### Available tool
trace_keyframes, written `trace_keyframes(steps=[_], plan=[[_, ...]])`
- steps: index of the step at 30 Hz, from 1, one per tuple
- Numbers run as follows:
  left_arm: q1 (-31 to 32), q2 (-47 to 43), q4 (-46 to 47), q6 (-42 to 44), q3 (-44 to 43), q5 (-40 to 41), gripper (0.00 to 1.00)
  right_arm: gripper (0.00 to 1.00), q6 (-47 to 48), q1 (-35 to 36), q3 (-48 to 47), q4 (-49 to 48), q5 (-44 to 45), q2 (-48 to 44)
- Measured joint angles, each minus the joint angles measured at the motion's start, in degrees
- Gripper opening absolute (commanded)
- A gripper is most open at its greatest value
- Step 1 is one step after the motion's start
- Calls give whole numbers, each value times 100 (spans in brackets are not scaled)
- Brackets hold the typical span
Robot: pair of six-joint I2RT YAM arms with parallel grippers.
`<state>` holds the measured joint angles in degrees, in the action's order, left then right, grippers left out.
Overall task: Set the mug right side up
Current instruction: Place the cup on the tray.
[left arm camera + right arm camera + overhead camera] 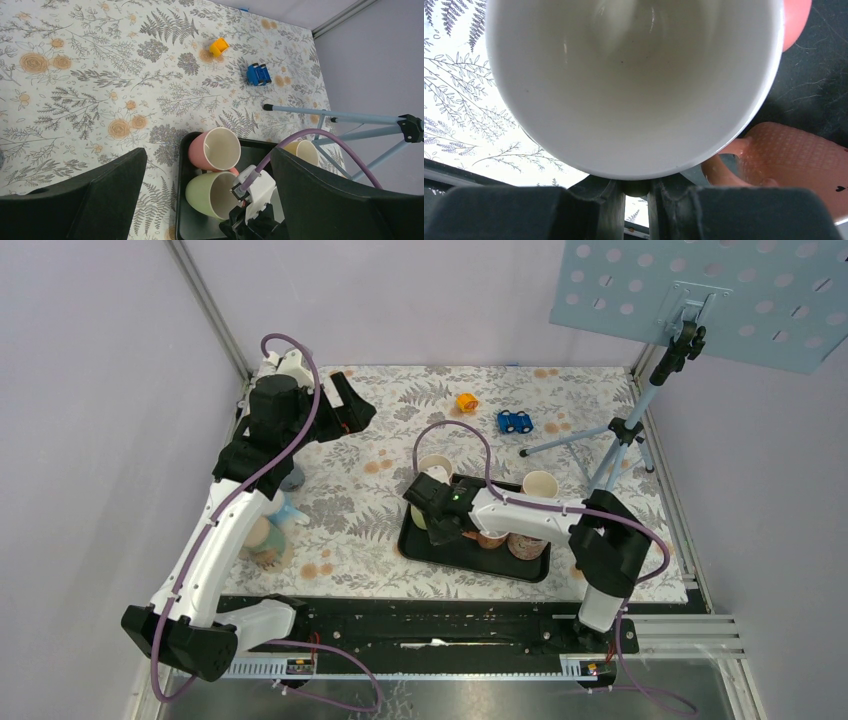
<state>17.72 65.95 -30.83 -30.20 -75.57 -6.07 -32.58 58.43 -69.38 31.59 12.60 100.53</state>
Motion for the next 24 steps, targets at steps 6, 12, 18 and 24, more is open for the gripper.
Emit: trace_keyframes(steps=[6, 12, 18, 24], plan=[[-20, 0, 0, 2, 9, -28, 99, 0, 4, -2, -125, 9, 2, 96], [-26, 0, 2, 20, 9, -63, 99, 4, 4, -4, -142, 85, 42, 160], [-37, 0, 2, 20, 11, -103, 99, 19, 4, -4, -170, 120, 46, 168], [-46, 0, 2, 20, 11, -122, 99, 33, 15, -4, -223, 157, 48, 177]])
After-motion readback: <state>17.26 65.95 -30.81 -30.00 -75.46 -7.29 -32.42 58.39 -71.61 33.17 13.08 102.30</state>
